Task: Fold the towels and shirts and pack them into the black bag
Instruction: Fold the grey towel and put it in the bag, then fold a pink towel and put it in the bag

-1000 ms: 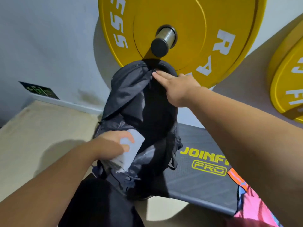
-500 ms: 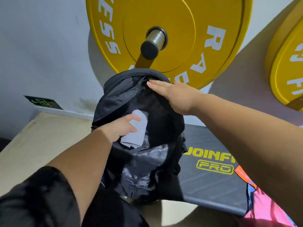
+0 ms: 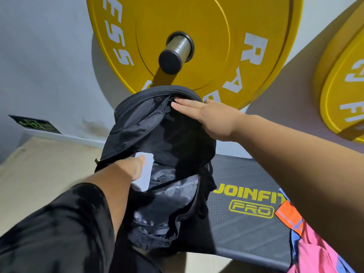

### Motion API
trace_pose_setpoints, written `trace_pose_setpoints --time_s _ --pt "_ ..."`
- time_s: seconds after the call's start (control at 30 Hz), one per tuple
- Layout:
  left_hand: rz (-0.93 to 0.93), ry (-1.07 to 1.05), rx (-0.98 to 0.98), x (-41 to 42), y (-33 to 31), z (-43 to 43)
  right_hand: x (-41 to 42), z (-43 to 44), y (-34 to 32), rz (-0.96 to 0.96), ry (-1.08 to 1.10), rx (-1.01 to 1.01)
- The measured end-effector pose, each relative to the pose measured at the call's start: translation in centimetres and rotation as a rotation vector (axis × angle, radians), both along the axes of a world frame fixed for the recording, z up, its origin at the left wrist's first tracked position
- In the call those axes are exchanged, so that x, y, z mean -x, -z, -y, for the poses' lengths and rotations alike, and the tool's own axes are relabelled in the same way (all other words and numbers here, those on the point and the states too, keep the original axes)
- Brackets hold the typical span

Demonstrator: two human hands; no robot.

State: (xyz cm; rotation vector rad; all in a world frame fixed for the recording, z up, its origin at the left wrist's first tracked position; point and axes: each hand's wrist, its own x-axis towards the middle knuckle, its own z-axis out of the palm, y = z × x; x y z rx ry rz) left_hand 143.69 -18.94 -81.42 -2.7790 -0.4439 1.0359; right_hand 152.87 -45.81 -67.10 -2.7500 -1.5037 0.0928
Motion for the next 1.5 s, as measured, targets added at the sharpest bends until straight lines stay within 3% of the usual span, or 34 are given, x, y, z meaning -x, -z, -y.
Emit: trace_pose_setpoints --time_s 0.13,0.3,0.5,0.73,0.8,0.97,1.13,1.3,1.5 --pt "-0.131 0.113 -0.05 0.0 -0.7 0.1 -0.2 -0.2 -0.1 -0.023 -0.012 -0.03" --pt "-0.047 0.452 -0.087 -0.1 -1.2 1.5 0.1 -0.3 -0.7 -0.05 0.018 -0.032" --pt "-0.148 0.44 -0.116 -0.6 -0.1 0.8 -0.9 0.0 0.9 -0.047 -0.095 -0.107" --pt "-0.208 0.367 -0.091 -0.1 -0.9 1.2 -0.6 0.6 1.0 -0.165 -0.048 -0.268" --pt "-0.144 0.352 -0.04 0.2 -2.0 1.7 0.0 0.7 1.2 -0.15 -0.033 -0.278" --pt "0.249 0.189 0.3 2.6 -5.9 4.1 3.0 2.4 1.1 -0.104 0.032 -0.272" --pt "0.588 0.403 0.421 6.3 -8.5 12.0 6.5 8.6 3.3 -0.138 0.092 -0.26" --pt "0.675 0.58 0.55 7.0 -7.9 22.0 9.8 19.5 8.7 -0.192 0.309 -0.246" --pt "0.423 0.606 0.596 6.0 -1.7 34.3 14.1 32.4 15.3 -0.355 0.806 0.054"
